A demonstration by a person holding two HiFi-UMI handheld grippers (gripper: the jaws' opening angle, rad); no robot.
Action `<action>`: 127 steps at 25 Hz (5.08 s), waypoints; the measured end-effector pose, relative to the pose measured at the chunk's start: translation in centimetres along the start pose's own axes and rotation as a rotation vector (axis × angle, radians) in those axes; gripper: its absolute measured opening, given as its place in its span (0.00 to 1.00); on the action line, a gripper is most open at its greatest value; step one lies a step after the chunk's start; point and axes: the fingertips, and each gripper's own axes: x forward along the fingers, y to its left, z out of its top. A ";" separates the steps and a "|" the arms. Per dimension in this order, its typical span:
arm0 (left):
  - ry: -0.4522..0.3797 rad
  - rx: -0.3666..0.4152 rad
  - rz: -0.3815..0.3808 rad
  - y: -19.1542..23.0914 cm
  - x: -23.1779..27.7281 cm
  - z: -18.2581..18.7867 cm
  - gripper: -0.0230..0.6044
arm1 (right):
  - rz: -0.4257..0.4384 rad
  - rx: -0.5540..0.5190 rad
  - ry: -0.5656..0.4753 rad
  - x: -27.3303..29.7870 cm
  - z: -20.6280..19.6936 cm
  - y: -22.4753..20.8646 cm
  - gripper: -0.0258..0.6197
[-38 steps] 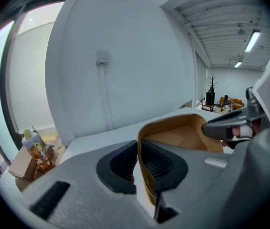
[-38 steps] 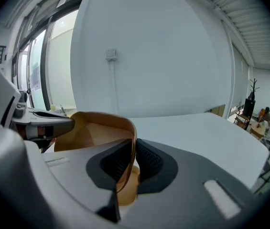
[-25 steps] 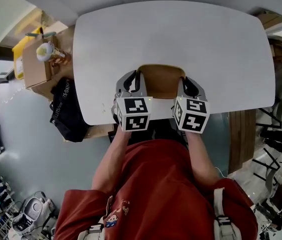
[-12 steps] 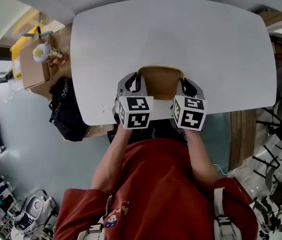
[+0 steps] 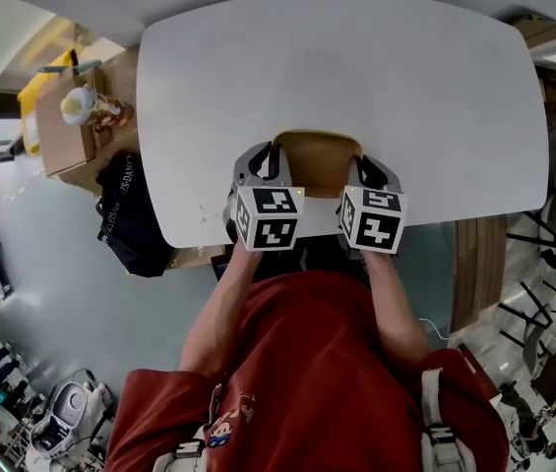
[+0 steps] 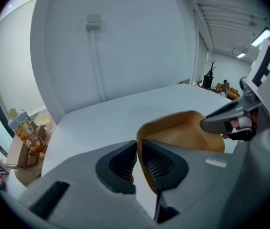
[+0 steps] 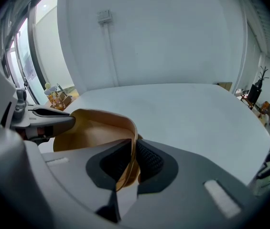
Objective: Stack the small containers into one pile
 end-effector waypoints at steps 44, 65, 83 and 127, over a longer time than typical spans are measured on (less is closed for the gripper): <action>0.082 0.060 0.053 0.2 3.6 -3.4 0.17 | -0.073 -0.109 0.081 3.0 -1.9 -0.5 0.18; 0.118 0.055 0.046 0.0 4.5 -5.1 0.21 | -0.046 -0.112 0.150 4.4 -3.5 -0.4 0.21; 0.076 0.065 0.038 -0.4 4.3 -4.2 0.27 | -0.041 -0.100 0.115 4.1 -3.0 -0.7 0.24; -0.496 -0.003 0.263 6.0 -11.1 12.1 0.28 | 0.064 -0.260 -0.495 -8.3 14.8 4.3 0.24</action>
